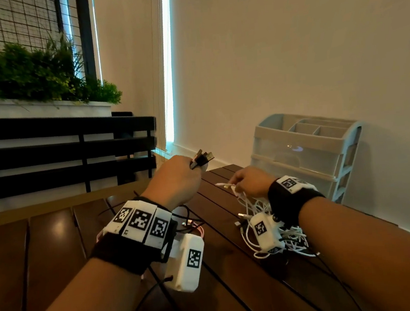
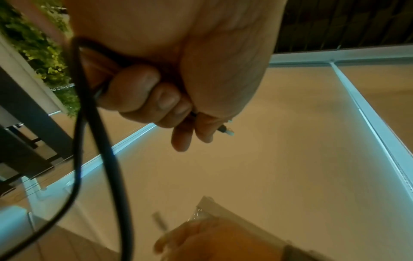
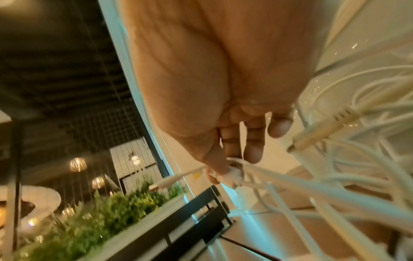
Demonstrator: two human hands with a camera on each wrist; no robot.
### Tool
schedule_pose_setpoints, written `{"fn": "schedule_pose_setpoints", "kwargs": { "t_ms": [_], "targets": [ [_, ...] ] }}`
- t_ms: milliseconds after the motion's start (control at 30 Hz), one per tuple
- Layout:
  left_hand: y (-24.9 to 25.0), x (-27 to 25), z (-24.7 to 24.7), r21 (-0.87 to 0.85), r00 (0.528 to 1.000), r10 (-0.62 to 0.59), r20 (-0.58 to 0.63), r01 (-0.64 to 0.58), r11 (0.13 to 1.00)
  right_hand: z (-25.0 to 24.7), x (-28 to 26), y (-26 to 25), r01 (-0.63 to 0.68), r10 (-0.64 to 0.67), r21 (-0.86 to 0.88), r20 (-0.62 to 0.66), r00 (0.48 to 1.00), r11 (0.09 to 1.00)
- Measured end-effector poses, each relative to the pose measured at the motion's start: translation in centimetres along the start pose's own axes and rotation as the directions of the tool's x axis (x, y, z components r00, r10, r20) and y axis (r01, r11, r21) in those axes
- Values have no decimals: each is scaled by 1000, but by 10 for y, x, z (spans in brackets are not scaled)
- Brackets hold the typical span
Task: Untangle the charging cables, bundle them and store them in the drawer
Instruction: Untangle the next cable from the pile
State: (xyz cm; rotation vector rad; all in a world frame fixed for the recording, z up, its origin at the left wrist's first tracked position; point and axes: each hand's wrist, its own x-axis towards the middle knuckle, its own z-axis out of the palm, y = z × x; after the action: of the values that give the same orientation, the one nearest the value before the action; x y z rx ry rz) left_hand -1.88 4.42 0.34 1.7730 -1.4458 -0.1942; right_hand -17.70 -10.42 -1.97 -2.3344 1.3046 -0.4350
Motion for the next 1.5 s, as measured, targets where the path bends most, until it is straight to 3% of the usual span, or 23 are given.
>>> {"fn": "schedule_pose_setpoints", "kwargs": {
  "t_ms": [133, 433, 633, 700, 767, 800, 867, 933, 967, 1033, 1100, 1133, 1167, 1233, 1333, 1433, 1500],
  "targets": [
    [0, -3, 12, -101, 998, -31, 54, 36, 994, -26, -14, -4, 57, -31, 181, -143, 989, 982],
    [8, -10, 40, -327, 997, -48, 59, 65, 943, -37, -39, -24, 211, -154, 363, -181, 971, 907],
    [8, -17, 52, -416, 995, 1, 98, 40, 909, -30, -53, -35, 256, -229, 404, -113, 967, 878],
    [8, -18, 51, -477, 995, -45, 93, 84, 875, -29, -52, -33, 220, -188, 467, -114, 976, 857],
    [8, -16, 48, -530, 991, -110, 81, 137, 837, -31, -46, -23, 111, -50, 523, -130, 990, 845],
    [7, -15, 45, -545, 989, -133, 71, 150, 825, -32, -42, -17, 43, 28, 474, -141, 990, 879],
    [7, -15, 40, -569, 988, -145, 51, 148, 809, -36, -36, -2, -101, 110, 77, -126, 986, 992],
    [8, -14, 38, -584, 989, -140, 39, 136, 800, -34, -35, 6, -137, 92, -324, -149, 984, 936],
    [9, -14, 38, -592, 990, -139, 34, 132, 795, -32, -36, 6, -98, 20, -368, -210, 977, 925],
    [9, -13, 38, -598, 991, -133, 18, 117, 793, -27, -45, -5, 85, -142, -189, -310, 940, 978],
    [11, -12, 39, -594, 992, -128, 14, 112, 797, -18, -60, -22, 260, -226, 202, -179, 958, 944],
    [11, -12, 40, -599, 992, -124, 12, 106, 794, -12, -66, -31, 270, -264, 305, -62, 962, 913],
    [13, -13, 40, -607, 993, -119, 13, 102, 788, -6, -71, -37, 276, -296, 300, 24, 955, 913],
    [14, -11, 37, -642, 992, -127, -14, 89, 761, 6, -71, -41, 309, -320, 113, 101, 942, 944],
    [9, -3, 23, -706, 969, -189, -162, 21, 708, 15, -60, -29, 323, -296, -224, 148, 944, 919],
    [2, 4, 8, -754, 926, -255, -277, -45, 655, 10, -53, -18, 299, -281, -350, 104, 954, 888],
    [-1, 6, 0, -726, 909, -258, -329, -69, 684, 1, -49, -16, 281, -276, -441, 76, 958, 853]
  ]
}}
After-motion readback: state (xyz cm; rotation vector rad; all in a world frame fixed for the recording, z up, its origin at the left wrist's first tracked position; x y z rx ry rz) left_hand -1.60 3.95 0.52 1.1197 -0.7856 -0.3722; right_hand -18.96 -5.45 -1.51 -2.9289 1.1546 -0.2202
